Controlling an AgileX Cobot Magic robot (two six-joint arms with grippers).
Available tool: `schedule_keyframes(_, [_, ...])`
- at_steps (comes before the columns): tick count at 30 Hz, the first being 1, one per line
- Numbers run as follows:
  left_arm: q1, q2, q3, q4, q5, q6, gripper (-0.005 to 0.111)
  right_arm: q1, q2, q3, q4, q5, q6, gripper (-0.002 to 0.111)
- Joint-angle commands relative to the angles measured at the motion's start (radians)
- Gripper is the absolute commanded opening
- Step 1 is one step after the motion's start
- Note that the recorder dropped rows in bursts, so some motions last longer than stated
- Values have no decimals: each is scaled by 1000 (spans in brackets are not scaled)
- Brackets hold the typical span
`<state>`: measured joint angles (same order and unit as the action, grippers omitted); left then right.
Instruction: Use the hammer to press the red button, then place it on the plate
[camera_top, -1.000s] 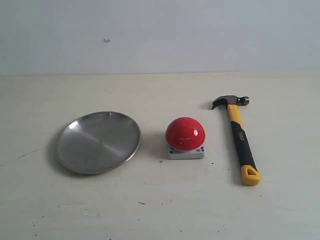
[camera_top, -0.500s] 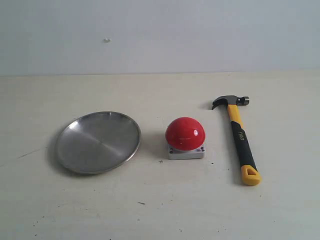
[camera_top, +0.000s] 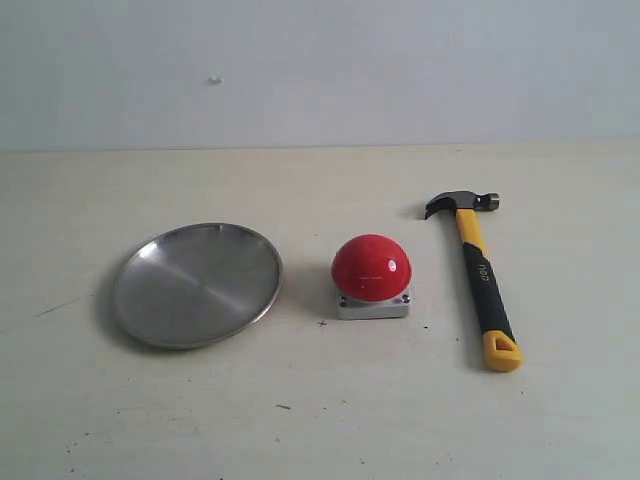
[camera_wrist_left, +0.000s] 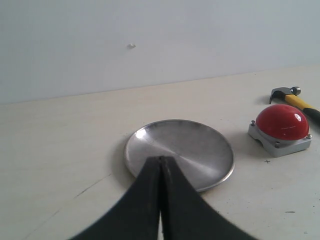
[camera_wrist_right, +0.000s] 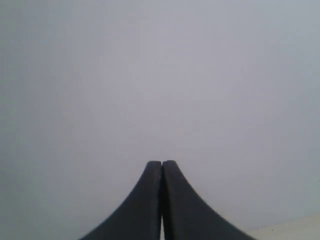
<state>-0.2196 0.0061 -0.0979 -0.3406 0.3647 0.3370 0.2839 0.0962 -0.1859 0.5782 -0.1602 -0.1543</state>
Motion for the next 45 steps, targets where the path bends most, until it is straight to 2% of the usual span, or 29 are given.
schedule_keyframes(1, [-1, -6, 1, -6, -15, -2, 0, -5, 284, -163, -66, 146, -13, 0])
schedule_keyframes(8, [-1, -6, 1, -6, -15, -2, 0, -5, 819, -479, -71, 392, -78, 0])
schedule_keyframes(10, [-1, -6, 1, -6, -15, -2, 0, -5, 933, -563, -122, 464, -68, 0])
schedule_keyframes(13, [-1, -6, 1, -6, -15, -2, 0, -5, 1092, -700, -266, 578, 35, 0])
schedule_keyframes(17, [-1, -6, 1, -6, -15, -2, 0, -5, 1263, -870, -624, 798, 358, 0])
schedule_keyframes(19, [-1, -6, 1, -6, -15, -2, 0, -5, 1339, -941, -767, 911, 457, 0])
schedule_keyframes(22, [-1, -6, 1, -6, -15, -2, 0, -5, 1493, -1036, -782, 1053, 469, 0])
schedule_keyframes(24, [-1, -6, 1, -6, -15, -2, 0, -5, 1594, -1070, -769, 1055, 469, 6])
schedule_keyframes(26, [-1, -6, 1, -6, -15, -2, 0, -5, 1707, -1107, -765, 1071, 469, 24])
schedule_keyframes(29, [-1, -6, 1, -6, -15, -2, 0, -5, 1851, -1140, -724, 1086, 439, 62])
schedule_keyframes(30, [-1, -6, 1, -6, -15, -2, 0, -5, 1875, -1140, -722, 1074, 437, 67])
schedule_keyframes(35, [-1, -6, 1, -6, -15, -2, 0, -23, 1956, -1140, -672, 971, 428, 64])
schedule_keyframes(45, [-1, -6, 1, -6, -15, -2, 0, -23, 2024, -1138, -658, 948, 428, 64])
